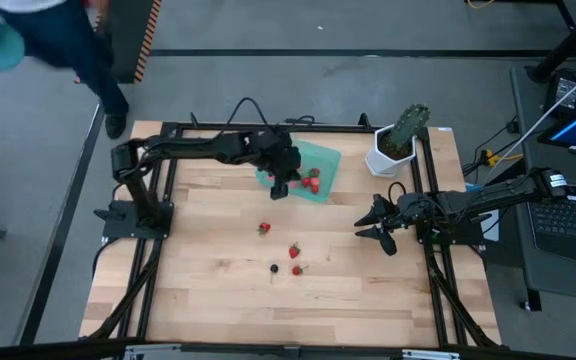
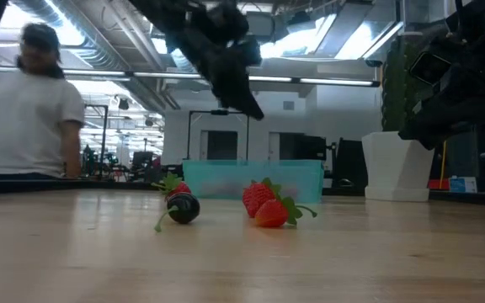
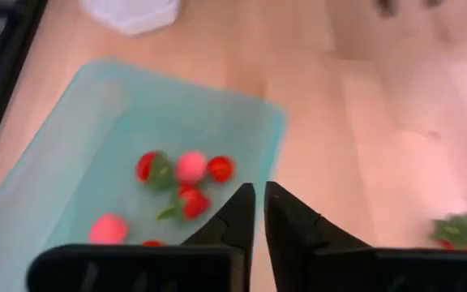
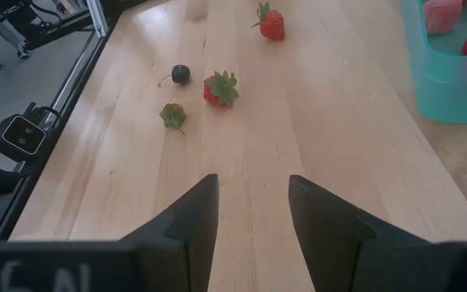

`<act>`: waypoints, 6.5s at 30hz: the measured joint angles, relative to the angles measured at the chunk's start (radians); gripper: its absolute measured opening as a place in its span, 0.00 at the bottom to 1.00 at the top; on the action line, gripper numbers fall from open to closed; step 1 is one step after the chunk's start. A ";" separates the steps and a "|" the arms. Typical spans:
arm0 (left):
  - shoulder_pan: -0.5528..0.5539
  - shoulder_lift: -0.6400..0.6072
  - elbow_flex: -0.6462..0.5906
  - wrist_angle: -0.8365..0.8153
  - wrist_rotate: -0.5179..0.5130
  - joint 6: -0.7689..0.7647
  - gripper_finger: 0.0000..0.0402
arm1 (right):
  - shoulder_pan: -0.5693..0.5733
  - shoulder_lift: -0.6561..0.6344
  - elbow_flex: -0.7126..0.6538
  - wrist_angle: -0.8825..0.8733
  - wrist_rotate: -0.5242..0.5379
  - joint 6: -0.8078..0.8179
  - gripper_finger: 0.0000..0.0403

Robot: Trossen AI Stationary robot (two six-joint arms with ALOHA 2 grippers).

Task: Pick and placing Produce into tupperware
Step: Put the red strawberry into the light blue bin

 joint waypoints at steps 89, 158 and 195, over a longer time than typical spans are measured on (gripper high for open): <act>-0.516 -0.342 -0.476 0.062 -0.468 -0.462 0.37 | 0.000 0.000 0.000 0.010 0.001 0.031 0.38; -0.428 -0.102 -0.476 0.098 -0.319 -0.540 0.37 | 0.000 0.000 0.000 0.008 0.003 0.004 0.38; -0.394 -0.064 -0.477 0.101 -0.234 -0.560 0.02 | 0.000 0.000 0.000 0.009 0.003 0.000 0.38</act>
